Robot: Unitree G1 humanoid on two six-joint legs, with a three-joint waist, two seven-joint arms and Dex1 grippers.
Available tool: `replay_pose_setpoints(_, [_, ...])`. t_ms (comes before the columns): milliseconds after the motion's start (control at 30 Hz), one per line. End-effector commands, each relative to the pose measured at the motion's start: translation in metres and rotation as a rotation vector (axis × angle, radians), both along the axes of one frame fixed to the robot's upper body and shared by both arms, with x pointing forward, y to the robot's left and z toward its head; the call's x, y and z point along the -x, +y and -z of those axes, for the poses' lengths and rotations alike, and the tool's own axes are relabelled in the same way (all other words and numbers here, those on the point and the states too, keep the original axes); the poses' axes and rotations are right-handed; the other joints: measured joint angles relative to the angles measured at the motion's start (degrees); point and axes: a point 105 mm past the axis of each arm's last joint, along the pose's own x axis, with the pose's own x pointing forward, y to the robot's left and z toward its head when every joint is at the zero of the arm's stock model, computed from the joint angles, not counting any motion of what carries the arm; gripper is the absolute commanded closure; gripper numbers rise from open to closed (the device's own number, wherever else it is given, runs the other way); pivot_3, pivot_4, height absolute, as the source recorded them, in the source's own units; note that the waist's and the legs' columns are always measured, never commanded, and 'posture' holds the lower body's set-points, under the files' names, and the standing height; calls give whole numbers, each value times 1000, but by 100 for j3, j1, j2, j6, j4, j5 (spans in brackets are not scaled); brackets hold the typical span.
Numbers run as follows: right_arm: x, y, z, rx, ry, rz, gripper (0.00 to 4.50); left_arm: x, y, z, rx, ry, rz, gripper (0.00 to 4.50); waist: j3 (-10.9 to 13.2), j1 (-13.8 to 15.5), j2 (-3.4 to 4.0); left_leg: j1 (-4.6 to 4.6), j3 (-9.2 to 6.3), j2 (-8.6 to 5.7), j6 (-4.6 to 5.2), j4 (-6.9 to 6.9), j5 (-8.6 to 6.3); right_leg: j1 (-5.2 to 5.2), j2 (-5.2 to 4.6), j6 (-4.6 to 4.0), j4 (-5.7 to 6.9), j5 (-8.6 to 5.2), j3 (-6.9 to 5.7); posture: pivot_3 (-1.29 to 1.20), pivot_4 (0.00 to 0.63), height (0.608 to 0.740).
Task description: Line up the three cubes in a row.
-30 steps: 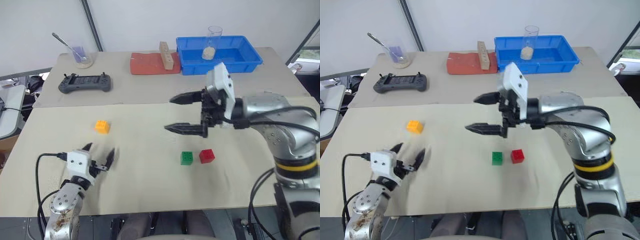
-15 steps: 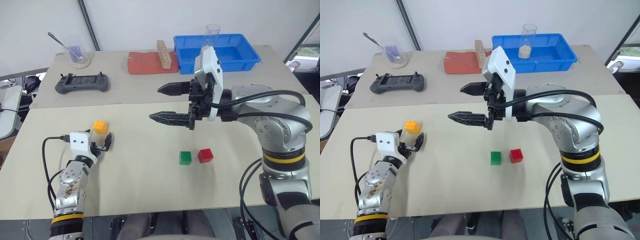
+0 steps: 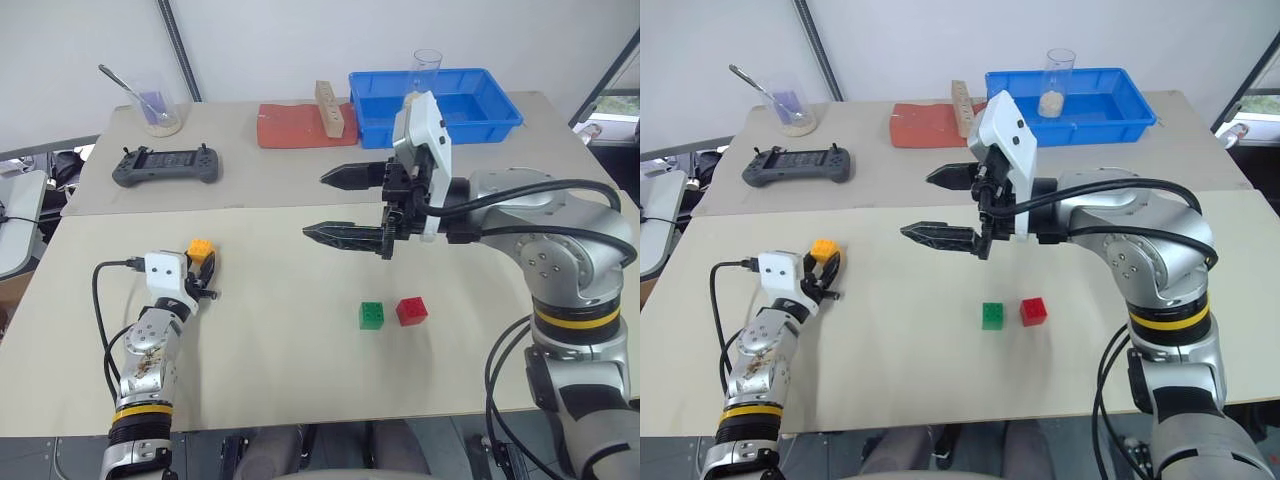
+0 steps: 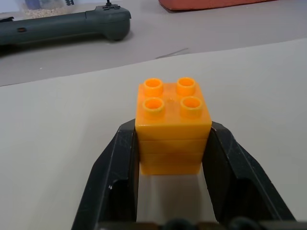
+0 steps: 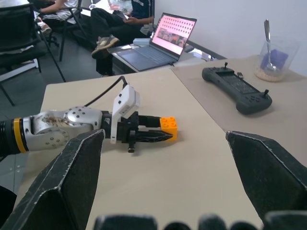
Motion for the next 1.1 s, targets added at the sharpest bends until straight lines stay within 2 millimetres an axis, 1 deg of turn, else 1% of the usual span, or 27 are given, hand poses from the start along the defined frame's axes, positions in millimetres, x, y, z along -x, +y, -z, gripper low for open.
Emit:
replay_pose_setpoints(33, [4, -12, -3, 6, -83, 11, 0, 8, -47, -13, -36, -10, 270, 3164, 0, 10, 0, -2, 0, -2, 1, 0, 0, 0, -1, 2, -2, 1, 0, 0, 150, 740])
replay_pose_setpoints(100, [9, -22, 9, 64, -95, -7, 0, 23, -77, -17, -53, 6, 473, 3164, 0, 2, 0, -6, 0, -4, 4, 3, -3, 0, -3, 8, -7, 5, 0, 0, 150, 740])
replay_pose_setpoints(167, [15, -31, 21, 131, -107, -37, 0, 40, -100, -18, -94, 30, 665, 3164, 0, -26, 0, -12, 3, -5, 7, 6, -4, -1, -4, 13, -11, 8, 1, 0, 150, 740])
replay_pose_setpoints(233, [21, -41, 30, 183, -105, -58, 0, 55, -117, -16, -149, 63, 841, 3164, 0, -72, 0, -13, 10, -1, 8, 6, -5, -1, -4, 13, -10, 8, 3, 0, 150, 740])
replay_pose_setpoints(300, [25, -49, 37, 216, -99, -68, 0, 64, -127, -13, -182, 90, 970, 3164, 0, -118, 1, -14, 13, 2, 8, 5, -5, 2, -3, 12, -6, 8, 3, 0, 150, 740])
replay_pose_setpoints(433, [29, -55, 46, 236, -80, -65, 0, 75, -139, -1, -249, 127, 1158, 3164, -1, -178, 2, -13, 23, 9, 13, 4, -4, 2, -4, 9, -8, 9, 1, 0, 150, 740])
replay_pose_setpoints(500, [31, -57, 50, 241, -71, -63, 0, 75, -144, 4, -269, 133, 1217, 3164, 0, -163, 2, -13, 25, 10, 24, 3, 2, 1, -5, 8, -8, 10, 0, 0, 150, 740])
replay_pose_setpoints(600, [33, -61, 54, 248, -61, -53, 0, 70, -152, 8, -287, 130, 1261, 3164, 0, -127, 2, -13, 24, 6, 36, 4, 5, 2, -10, 8, -13, 10, -1, 0, 150, 740])
replay_pose_setpoints(867, [34, -65, 56, 253, -59, -27, 0, 60, -155, 10, -304, 110, 1274, 3164, -1, -115, 2, -12, 25, 1, 42, 14, 2, 2, -18, 15, -17, 14, -4, 0, 150, 740])
replay_pose_setpoints(1100, [34, -63, 53, 253, -62, -21, 0, 57, -156, 10, -303, 99, 1267, 3164, -1, -99, 2, -12, 25, 1, 42, 18, 2, 2, -18, 15, -17, 14, -4, 0, 150, 740])
